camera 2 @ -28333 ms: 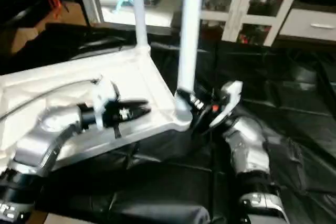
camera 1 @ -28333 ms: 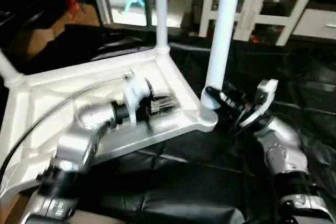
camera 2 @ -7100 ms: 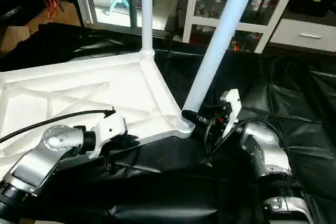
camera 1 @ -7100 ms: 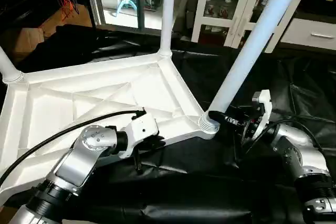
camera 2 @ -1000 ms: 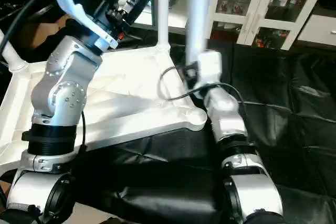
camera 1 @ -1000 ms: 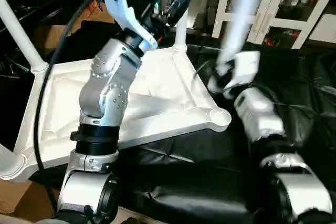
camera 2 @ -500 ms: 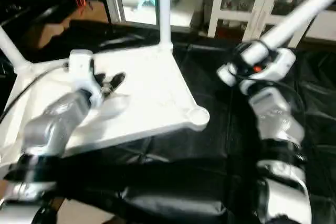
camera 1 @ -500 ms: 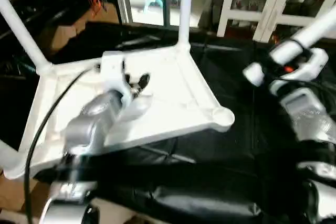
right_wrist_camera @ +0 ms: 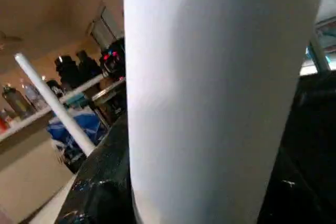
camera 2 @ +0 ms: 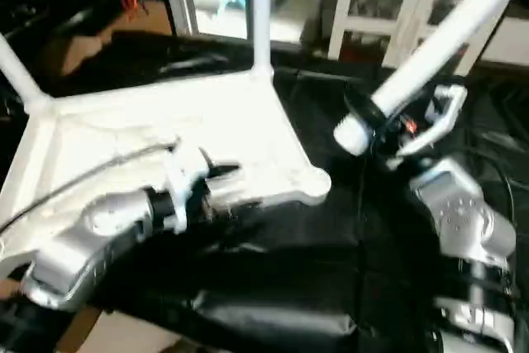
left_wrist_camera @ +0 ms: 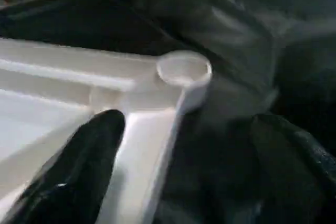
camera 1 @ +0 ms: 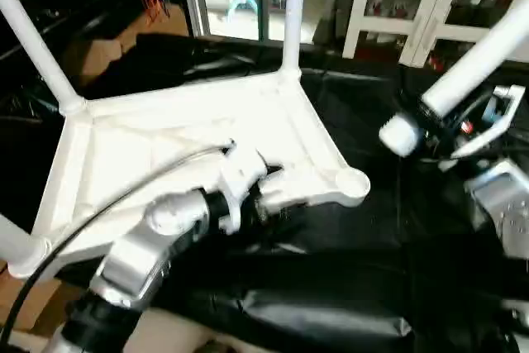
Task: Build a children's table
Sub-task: Insert table leg to table base
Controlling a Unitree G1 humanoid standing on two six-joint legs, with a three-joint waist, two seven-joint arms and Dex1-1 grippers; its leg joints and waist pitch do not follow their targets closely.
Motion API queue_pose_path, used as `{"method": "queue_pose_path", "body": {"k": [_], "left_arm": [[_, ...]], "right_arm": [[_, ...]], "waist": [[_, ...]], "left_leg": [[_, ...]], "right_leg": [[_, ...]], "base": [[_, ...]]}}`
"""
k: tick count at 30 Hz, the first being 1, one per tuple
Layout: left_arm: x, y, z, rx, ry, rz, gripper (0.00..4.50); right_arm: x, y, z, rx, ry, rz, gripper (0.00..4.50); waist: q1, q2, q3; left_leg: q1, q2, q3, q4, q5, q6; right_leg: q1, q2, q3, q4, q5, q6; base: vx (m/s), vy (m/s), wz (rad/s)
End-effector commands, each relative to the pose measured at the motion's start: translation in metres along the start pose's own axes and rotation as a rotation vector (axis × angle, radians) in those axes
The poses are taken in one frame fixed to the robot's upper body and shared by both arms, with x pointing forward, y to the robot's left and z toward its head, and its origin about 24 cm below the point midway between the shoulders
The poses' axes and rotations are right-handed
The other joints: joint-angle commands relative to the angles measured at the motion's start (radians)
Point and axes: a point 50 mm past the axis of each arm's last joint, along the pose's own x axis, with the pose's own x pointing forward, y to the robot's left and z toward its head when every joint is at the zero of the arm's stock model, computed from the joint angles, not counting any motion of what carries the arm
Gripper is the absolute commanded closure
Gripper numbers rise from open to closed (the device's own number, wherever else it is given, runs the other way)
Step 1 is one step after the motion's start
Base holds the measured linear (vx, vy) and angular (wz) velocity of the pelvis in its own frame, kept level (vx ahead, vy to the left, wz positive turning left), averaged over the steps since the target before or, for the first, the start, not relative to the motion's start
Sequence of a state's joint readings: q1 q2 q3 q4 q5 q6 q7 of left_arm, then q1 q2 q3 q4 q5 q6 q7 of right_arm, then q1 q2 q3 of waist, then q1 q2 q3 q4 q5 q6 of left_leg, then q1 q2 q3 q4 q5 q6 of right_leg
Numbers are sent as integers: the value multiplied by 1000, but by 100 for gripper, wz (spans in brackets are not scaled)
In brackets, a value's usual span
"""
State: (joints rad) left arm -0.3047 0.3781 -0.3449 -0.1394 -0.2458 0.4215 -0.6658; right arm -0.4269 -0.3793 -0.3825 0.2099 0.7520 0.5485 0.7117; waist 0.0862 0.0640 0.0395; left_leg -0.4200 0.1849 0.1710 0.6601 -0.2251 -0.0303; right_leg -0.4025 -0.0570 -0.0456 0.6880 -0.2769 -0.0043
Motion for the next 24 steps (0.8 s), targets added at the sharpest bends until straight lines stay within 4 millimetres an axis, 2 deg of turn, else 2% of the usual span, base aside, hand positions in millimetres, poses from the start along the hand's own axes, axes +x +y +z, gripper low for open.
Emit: {"method": "queue_pose_path", "body": {"k": [1,2,5,11,12,13,15,16,24], "left_arm": [[-1,2,-7,53,31,21,6],[0,6,-12,89,45,66,3],[1,9,-16,101,57,95,3],[4,10,-21,128,68,83,3],[4,9,-21,120,66,68,3],[4,9,-22,116,63,57,22],[4,7,-21,90,39,35,22],[5,7,-20,83,31,23,33],[11,12,-23,76,53,-41,103]], "right_arm": [[4,9,7,-73,-8,45,253],[4,10,2,-161,19,21,253],[4,9,-4,-261,32,-24,253],[6,15,-11,-310,10,-28,253],[6,15,-11,-311,6,-28,253],[7,16,-12,-311,2,-34,253],[8,16,-14,-324,3,-39,253],[9,16,-15,-331,3,-37,253],[10,20,-23,-340,13,-25,253]], "waist": [[-6,-36,-80],[-7,-34,-81],[-9,-33,-83],[-10,-40,-82],[-8,-35,-81],[-10,-33,-82],[-13,-30,-81],[-14,-33,-81],[-17,-28,-83]], "left_leg": [[25,35,-11,-48,214,162],[26,36,-12,-47,221,161],[28,37,-12,-47,230,151],[27,37,-12,-49,216,153],[28,37,-13,-49,216,153],[29,38,-14,-49,216,151],[30,40,-15,-50,210,149],[30,39,-13,-50,210,147],[30,38,-15,-49,205,148]], "right_leg": [[63,-64,40,-58,348,-208],[62,-65,40,-57,354,-204],[60,-65,40,-54,370,-200],[62,-67,42,-53,375,-208],[60,-67,42,-53,370,-209],[59,-68,42,-53,363,-211],[59,-69,42,-53,359,-220],[58,-68,42,-54,363,-224],[61,-69,43,-52,387,-229]], "base": [[0,0,0],[0,0,0],[0,0,0],[0,0,0],[0,0,0],[0,0,0],[0,0,0],[0,0,0],[0,0,0]]}}
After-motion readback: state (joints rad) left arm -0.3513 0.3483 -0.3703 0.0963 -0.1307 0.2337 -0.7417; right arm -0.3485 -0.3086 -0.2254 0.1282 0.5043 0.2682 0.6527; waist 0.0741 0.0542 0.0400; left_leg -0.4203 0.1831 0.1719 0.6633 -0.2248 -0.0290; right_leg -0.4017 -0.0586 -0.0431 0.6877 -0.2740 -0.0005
